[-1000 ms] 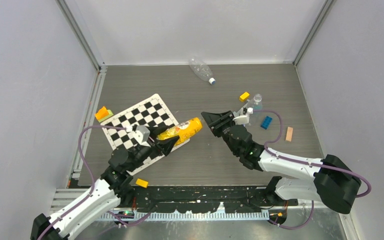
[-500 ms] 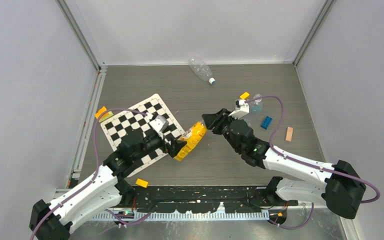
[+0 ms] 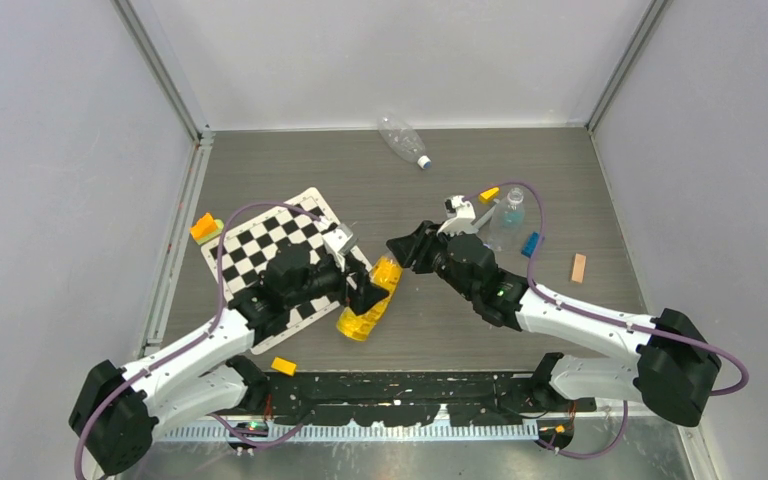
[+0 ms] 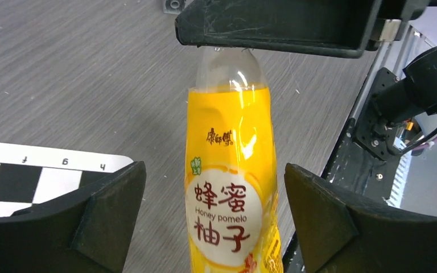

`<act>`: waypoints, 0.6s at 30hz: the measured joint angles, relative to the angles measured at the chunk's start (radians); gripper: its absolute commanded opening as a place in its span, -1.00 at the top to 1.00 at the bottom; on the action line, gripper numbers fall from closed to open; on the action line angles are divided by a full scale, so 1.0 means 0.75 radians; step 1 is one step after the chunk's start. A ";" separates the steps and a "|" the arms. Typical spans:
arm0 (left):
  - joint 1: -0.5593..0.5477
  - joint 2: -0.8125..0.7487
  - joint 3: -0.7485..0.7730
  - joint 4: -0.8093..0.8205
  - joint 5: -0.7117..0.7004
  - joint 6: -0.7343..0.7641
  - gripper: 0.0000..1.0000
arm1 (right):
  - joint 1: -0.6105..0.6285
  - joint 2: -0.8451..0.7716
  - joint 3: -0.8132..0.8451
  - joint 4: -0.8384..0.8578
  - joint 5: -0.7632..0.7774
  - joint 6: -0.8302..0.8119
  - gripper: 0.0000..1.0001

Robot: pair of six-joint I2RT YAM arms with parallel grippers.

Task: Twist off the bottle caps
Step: Pick up the plastic bottle from the corner of the board.

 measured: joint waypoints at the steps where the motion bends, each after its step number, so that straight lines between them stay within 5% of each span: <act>1: 0.000 0.006 0.000 0.010 0.003 -0.010 -0.78 | 0.000 0.000 0.000 0.010 -0.014 -0.002 0.99; 5: 0.000 0.059 0.000 0.028 0.002 -0.047 -0.68 | 0.000 -0.001 -0.003 0.070 -0.058 -0.006 0.99; 12: -0.004 0.084 0.000 0.031 0.008 -0.077 0.31 | 0.000 -0.033 -0.068 0.183 -0.094 -0.020 0.94; 13: -0.007 0.083 0.000 0.033 0.012 -0.081 0.40 | 0.000 -0.037 -0.071 0.187 -0.096 -0.023 0.88; 17: -0.014 0.067 0.000 0.032 0.018 -0.070 0.61 | 0.000 -0.055 -0.077 0.201 -0.109 -0.039 0.02; 18: -0.015 0.060 0.000 0.030 0.017 -0.060 0.66 | 0.000 -0.062 -0.077 0.199 -0.111 -0.040 -0.04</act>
